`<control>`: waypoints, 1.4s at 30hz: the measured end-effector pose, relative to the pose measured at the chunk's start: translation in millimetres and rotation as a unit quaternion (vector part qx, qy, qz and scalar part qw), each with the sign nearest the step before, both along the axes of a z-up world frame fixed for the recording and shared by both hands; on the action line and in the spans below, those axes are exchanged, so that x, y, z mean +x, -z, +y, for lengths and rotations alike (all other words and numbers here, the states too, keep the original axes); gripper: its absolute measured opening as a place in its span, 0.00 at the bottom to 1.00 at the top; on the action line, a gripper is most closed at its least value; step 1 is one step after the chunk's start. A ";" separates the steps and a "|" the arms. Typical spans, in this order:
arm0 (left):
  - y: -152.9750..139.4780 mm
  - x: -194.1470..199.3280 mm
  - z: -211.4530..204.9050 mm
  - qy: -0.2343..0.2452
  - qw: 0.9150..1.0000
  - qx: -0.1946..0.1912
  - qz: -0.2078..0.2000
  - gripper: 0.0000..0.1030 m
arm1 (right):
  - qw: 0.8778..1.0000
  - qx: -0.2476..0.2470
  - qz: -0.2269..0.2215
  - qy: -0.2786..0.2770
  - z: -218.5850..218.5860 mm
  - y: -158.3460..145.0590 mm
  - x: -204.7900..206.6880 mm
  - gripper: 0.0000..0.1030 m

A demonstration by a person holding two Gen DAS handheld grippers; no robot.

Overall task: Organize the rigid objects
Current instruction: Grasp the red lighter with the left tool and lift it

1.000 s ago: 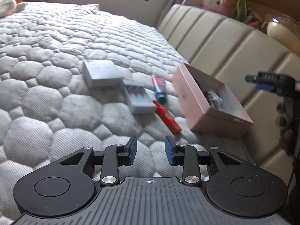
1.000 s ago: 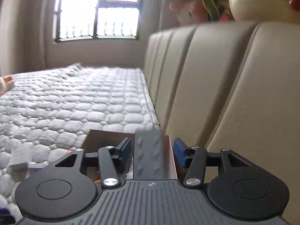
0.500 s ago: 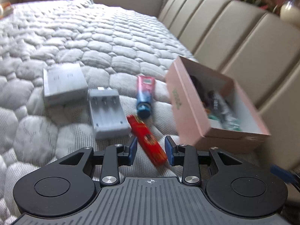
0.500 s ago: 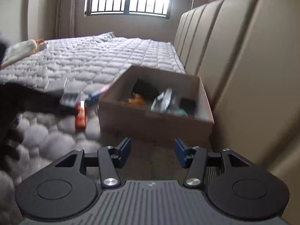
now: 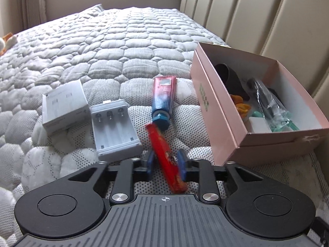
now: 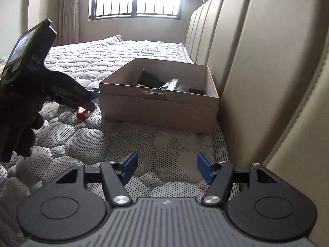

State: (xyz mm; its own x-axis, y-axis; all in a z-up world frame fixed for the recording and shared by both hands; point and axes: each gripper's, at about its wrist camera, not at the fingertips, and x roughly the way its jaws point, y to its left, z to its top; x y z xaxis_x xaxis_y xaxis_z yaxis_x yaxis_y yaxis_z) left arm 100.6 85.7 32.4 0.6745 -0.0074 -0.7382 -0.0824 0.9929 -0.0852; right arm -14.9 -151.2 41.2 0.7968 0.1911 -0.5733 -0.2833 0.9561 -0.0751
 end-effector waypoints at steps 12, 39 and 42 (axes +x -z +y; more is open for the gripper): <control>-8.5 -76.3 49.7 0.047 0.995 -0.080 -0.036 0.13 | 0.999 0.016 0.003 -0.037 32.9 -30.6 10.3 0.60; -3.5 -152.1 137.1 0.011 0.977 -0.194 -0.084 0.14 | 0.966 -0.157 0.196 -0.067 257.9 -15.7 192.2 0.25; -5.0 -152.4 131.0 0.016 0.979 -0.188 -0.080 0.15 | 0.965 -0.145 0.201 -0.086 246.7 -22.6 171.4 0.22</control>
State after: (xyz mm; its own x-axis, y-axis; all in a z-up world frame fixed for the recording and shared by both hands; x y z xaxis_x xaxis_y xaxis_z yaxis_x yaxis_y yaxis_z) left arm -51.8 216.7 37.4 0.7765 -0.2812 -0.5639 -0.0066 0.8912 -0.4536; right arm 156.5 95.6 63.8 0.4701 0.0859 -0.8784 -0.4986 0.8471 -0.1840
